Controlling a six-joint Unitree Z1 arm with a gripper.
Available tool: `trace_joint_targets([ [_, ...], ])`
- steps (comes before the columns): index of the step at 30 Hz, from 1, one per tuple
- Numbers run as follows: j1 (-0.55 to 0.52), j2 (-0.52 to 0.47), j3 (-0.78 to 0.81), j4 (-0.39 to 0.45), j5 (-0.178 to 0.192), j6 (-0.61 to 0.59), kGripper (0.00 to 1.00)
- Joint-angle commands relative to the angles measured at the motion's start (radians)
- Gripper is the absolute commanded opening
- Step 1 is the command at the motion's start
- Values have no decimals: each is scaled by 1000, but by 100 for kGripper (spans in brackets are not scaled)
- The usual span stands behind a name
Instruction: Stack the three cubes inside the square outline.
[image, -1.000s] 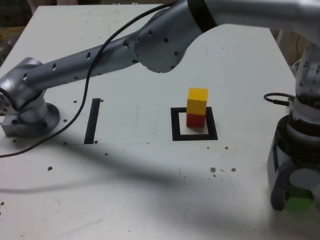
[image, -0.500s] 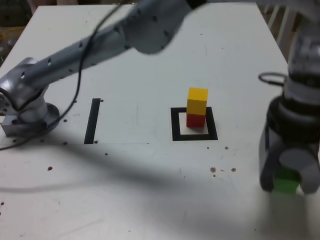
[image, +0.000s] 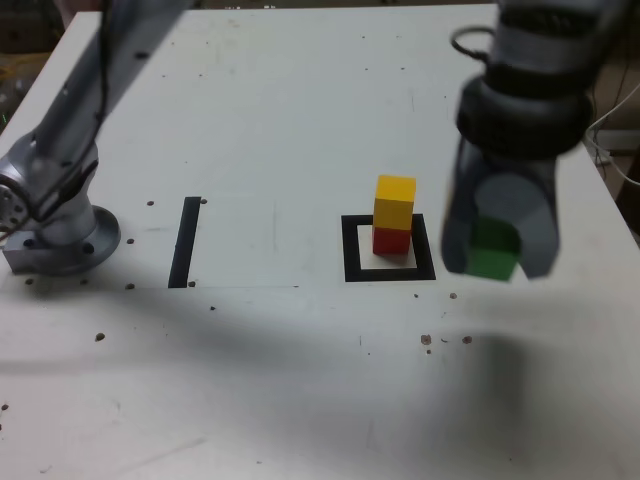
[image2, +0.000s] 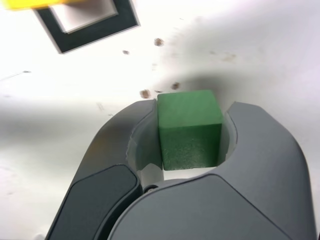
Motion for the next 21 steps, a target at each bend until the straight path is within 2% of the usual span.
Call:
trace_joint_targets([
  [1, 14, -39, 46, 31, 2, 9, 30],
  [10, 90, -159, 240, 19, 17, 58, 30],
  [21, 162, -216, 353, -14, 33, 136, 30],
])
